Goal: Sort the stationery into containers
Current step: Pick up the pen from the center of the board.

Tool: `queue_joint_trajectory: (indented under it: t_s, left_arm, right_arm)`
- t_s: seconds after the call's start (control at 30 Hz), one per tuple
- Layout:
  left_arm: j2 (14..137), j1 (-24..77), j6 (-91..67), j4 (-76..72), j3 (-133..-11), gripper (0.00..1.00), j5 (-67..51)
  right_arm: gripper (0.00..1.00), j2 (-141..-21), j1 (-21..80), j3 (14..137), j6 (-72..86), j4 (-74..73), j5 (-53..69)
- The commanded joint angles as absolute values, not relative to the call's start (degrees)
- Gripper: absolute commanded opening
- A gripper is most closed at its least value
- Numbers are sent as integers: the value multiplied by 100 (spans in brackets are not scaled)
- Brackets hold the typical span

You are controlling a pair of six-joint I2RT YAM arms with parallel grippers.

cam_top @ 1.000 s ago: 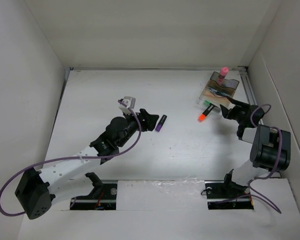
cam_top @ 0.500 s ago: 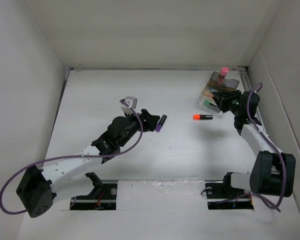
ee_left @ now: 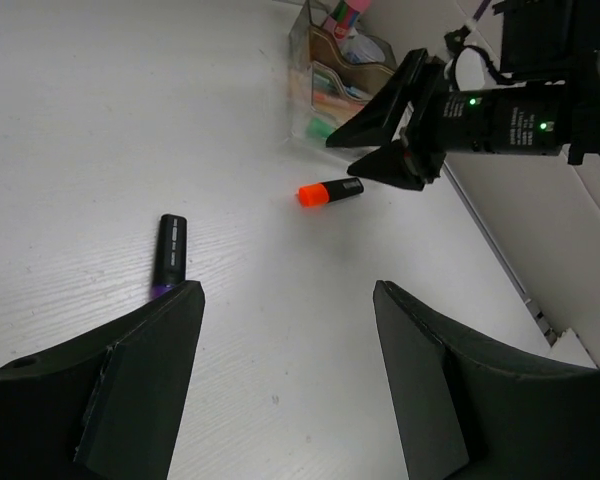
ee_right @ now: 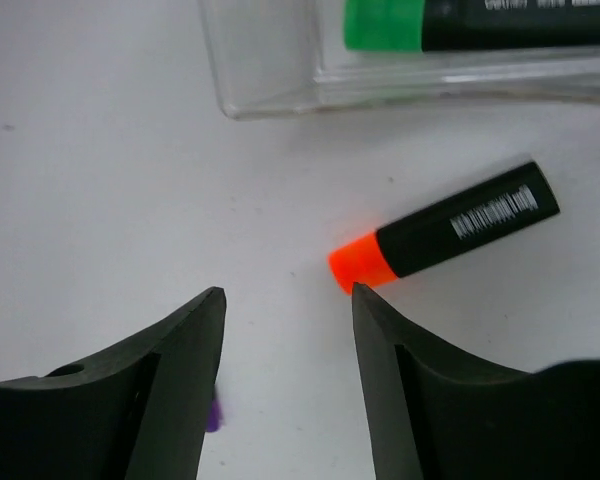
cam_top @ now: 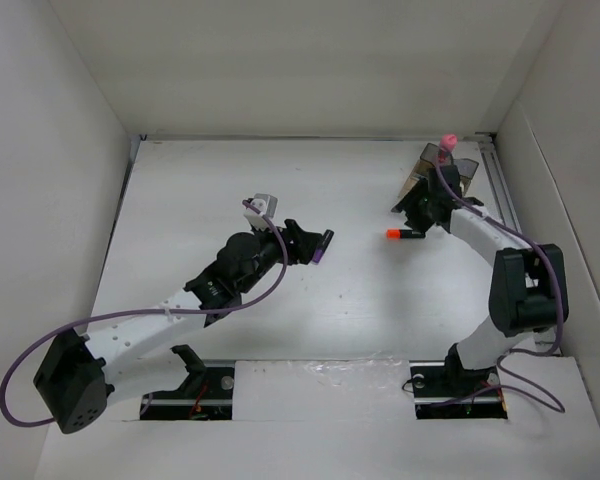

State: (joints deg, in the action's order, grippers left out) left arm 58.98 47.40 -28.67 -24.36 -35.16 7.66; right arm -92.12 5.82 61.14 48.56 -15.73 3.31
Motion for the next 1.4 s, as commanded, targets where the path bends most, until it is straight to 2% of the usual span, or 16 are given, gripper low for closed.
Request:
queue_joint_trajectory:
  t_s: [0.0,0.17,0.37,0.4,0.5,0.63,0.97,1.37]
  left_arm:
    - [5695,4737,-2918,-2707,-3533,66,747]
    - [5695,4737,-2918,-2707,-3533,66,747]
    - [5643,4737,-2918,-2707,-3533,66,747]
    - [5643,4737,-2918,-2707,-3533,66,747]
    - [5643,4737,-2918,-2654,-3533,66,747]
    - [5643,4737,-2918,-2654,-3533,66,747]
    - [5643,4737,-2918,-2654,-3533,66,747]
    - [5643,4737,-2918,-2654,-3533,66,747]
  right_arm:
    - [60,-9210,949,6372,4579,-2091,-622]
    - [68,-9422,1160,6601,4518,-2259,-975]
    - [70,-9861,1222,6979,4692,-2259,-1686]
    - [58,-9861,1222,6979,4746,-2259,-1801]
    - [41,-10063,1152,6979,4799,-2259,-2012]
    - [28,-10318,1099,7039,4799,-2312,-2065]
    - [15,-10626,1335,7137,4852,-2627,-2426]
    - [12,-9950,2003,6233,4913,-2988,-2276]
